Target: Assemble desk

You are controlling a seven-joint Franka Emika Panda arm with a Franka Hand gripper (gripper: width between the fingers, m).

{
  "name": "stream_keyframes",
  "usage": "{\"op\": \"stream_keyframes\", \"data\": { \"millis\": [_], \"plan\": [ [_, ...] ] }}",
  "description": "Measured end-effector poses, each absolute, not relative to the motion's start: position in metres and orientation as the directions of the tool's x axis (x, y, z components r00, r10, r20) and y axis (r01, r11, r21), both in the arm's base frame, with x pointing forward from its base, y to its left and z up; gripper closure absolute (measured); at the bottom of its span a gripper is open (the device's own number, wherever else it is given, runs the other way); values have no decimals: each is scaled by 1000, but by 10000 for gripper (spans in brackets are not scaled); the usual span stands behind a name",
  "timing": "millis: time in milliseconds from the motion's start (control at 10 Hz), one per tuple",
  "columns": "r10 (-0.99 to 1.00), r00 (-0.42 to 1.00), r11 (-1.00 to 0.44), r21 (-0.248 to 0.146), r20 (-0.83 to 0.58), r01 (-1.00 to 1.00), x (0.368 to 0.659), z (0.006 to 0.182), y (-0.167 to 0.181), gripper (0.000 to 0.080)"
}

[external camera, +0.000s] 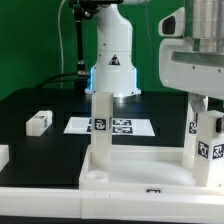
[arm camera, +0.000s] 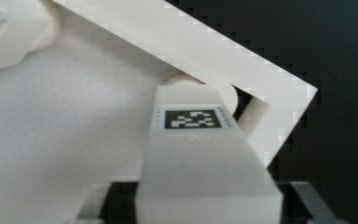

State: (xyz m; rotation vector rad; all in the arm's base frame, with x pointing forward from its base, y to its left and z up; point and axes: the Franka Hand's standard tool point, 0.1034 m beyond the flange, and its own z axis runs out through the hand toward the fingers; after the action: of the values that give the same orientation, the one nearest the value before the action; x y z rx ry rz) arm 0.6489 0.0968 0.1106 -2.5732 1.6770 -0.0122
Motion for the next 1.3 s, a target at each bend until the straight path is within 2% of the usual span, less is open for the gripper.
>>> {"op": "stream_keyframes", "data": {
  "millis": [100, 300, 400, 500, 900, 1300],
  "plan": [
    [-908, 417, -415, -64, -30, -908, 649, 110, 97, 509],
    [-877, 479, -477, -56, -32, -877, 647, 109, 96, 267],
    [-850, 525, -524, -51, -27, -850, 646, 109, 96, 267],
    [-765, 643, -643, -39, -12, -765, 645, 109, 96, 174],
    [-466, 885, -885, -27, 8, -465, 644, 109, 97, 151],
    [-111, 994, -994, -18, 19, -110, 644, 109, 98, 150]
  ]
}}
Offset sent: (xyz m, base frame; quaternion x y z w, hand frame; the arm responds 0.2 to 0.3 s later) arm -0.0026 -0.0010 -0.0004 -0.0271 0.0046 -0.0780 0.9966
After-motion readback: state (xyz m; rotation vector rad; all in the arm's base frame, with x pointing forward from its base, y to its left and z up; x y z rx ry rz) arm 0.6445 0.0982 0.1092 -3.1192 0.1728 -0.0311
